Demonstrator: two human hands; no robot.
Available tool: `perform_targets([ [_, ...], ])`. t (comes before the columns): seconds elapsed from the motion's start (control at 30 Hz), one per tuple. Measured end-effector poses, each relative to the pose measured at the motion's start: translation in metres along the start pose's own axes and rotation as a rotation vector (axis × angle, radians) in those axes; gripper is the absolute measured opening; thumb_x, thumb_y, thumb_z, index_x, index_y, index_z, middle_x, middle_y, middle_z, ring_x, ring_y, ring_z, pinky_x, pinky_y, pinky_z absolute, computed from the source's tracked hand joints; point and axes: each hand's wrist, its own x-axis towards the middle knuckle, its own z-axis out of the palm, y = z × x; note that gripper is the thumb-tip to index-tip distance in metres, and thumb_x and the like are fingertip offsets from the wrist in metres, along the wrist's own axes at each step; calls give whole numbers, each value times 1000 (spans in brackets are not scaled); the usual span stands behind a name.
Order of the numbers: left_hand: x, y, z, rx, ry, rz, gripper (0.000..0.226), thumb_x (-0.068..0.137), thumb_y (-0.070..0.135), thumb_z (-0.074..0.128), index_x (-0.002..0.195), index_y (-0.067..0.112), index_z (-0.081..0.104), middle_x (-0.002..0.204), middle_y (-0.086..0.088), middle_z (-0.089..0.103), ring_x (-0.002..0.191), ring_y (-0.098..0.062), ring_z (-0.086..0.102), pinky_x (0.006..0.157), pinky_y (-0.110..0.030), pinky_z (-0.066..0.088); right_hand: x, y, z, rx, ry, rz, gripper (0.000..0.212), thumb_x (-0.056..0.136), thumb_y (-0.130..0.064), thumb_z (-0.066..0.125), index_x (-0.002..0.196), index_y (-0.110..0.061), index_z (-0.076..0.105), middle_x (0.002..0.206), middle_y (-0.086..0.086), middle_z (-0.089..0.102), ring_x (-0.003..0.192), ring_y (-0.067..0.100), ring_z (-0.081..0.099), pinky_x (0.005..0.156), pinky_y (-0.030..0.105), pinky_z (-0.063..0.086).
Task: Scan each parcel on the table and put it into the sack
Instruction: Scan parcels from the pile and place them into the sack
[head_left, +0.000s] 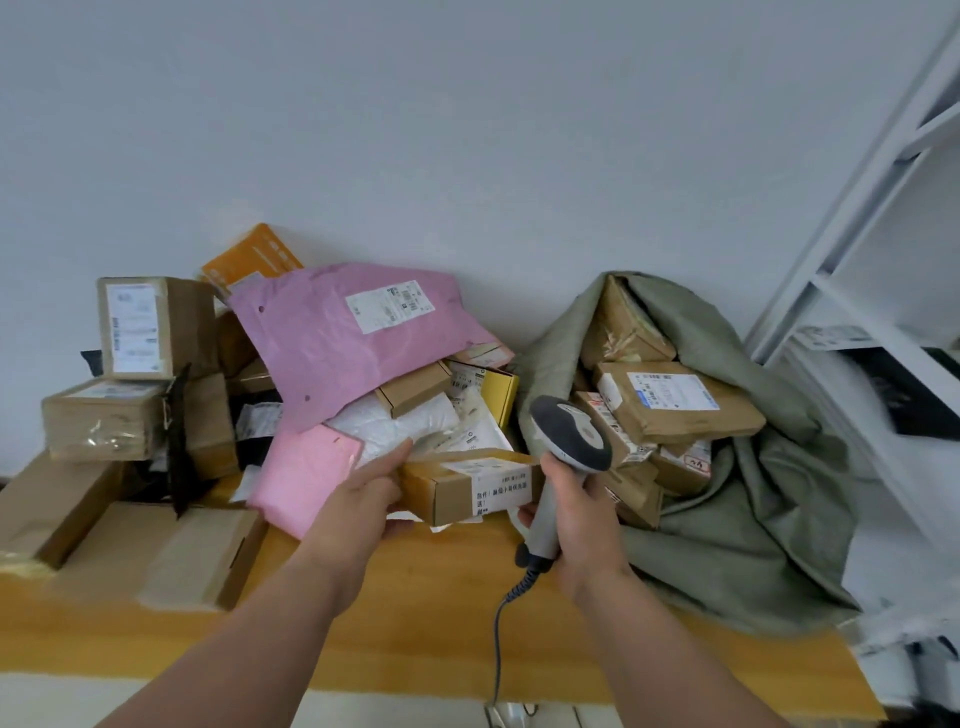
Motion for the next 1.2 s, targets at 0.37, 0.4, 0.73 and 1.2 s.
perform_targets([
  [0.37, -7, 10, -32, -277, -63, -96, 32, 95, 0, 53, 127, 8, 56, 115, -18, 69, 106, -32, 67, 79, -40, 58, -29, 4, 22, -49, 0, -86, 20, 92, -34, 69, 110, -34, 61, 103, -4, 68, 94, 18, 66, 97, 52, 54],
  [0.4, -9, 10, -33, -279, -59, -103, 31, 95, -1, 53, 123, 9, 57, 113, -19, 70, 106, -33, 66, 80, -41, 58, -32, 4, 23, -57, -1, -82, 16, 92, -33, 69, 105, -35, 61, 101, -5, 68, 93, 17, 66, 98, 52, 53],
  [0.73, -10, 8, -35, -133, -32, -69, 50, 92, 6, 63, 134, 32, 53, 107, -10, 72, 91, -28, 70, 71, -44, 61, -48, 2, 13, -115, 20, -100, 17, 94, -27, 67, 108, -31, 60, 102, -6, 68, 91, 19, 71, 92, 43, 57],
  [1.2, -4, 15, -19, 120, 108, 252, 59, 96, 7, 58, 145, 34, 40, 119, 3, 60, 106, -24, 62, 86, -43, 57, -76, -12, 2, -497, -172, -83, 19, 93, -21, 61, 88, -2, 61, 66, 9, 62, 53, 22, 63, 59, 33, 50],
])
